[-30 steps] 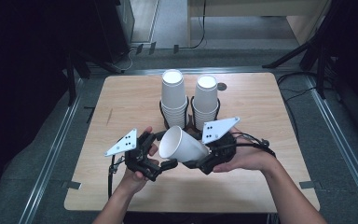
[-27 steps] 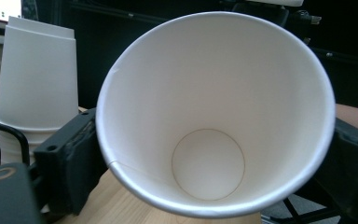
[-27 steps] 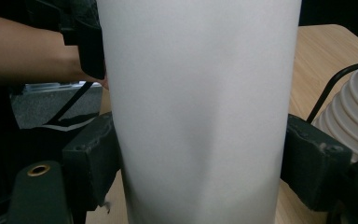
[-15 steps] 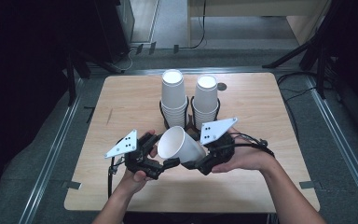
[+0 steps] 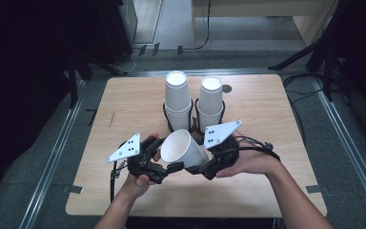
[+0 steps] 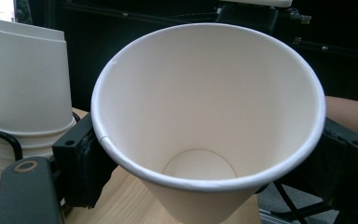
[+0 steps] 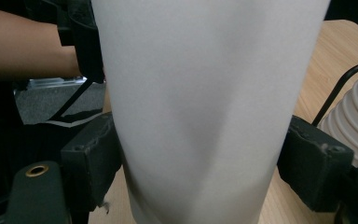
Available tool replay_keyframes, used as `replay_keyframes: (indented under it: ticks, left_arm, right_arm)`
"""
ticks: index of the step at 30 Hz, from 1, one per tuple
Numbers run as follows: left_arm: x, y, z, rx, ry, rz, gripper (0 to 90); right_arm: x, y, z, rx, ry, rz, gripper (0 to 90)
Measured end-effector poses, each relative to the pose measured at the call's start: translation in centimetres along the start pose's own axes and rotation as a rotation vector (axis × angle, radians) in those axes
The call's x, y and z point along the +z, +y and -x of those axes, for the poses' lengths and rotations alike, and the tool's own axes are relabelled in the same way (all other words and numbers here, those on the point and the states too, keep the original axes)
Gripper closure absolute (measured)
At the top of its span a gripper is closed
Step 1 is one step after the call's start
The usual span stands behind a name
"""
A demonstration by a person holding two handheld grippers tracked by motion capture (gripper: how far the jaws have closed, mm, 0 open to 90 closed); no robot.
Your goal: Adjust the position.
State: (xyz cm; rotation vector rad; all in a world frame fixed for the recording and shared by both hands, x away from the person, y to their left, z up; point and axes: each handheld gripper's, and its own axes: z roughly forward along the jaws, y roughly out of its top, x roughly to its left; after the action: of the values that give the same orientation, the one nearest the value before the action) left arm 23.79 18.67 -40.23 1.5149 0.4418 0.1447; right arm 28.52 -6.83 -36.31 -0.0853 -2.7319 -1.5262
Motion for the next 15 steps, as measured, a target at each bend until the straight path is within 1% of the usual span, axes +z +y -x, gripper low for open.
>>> replay_keyframes:
  ticks: [2,4,8,12,15]
  left_arm:
    - [-0.05,0.01,-0.04,-0.002,0.000,0.001,13.6]
    - [-0.12,0.02,-0.09,-0.003,0.000,0.000,13.6]
    - [-0.20,0.00,-0.16,-0.004,-0.002,-0.004,13.7]
    - [-0.36,0.15,-0.22,-0.004,0.000,-0.005,13.9]
    - [-0.45,0.30,-0.27,0.004,0.004,-0.012,13.9]
  right_arm:
    - [0.06,-0.02,-0.03,-0.001,0.001,0.000,18.3]
    - [0.17,-0.03,-0.03,0.007,0.006,-0.004,13.6]
    - [0.21,-0.07,0.01,0.025,0.015,0.007,12.5]
    - [0.30,-0.38,0.11,0.050,0.018,0.017,7.9]
    - [0.22,-0.78,0.28,0.084,0.023,0.049,6.2]
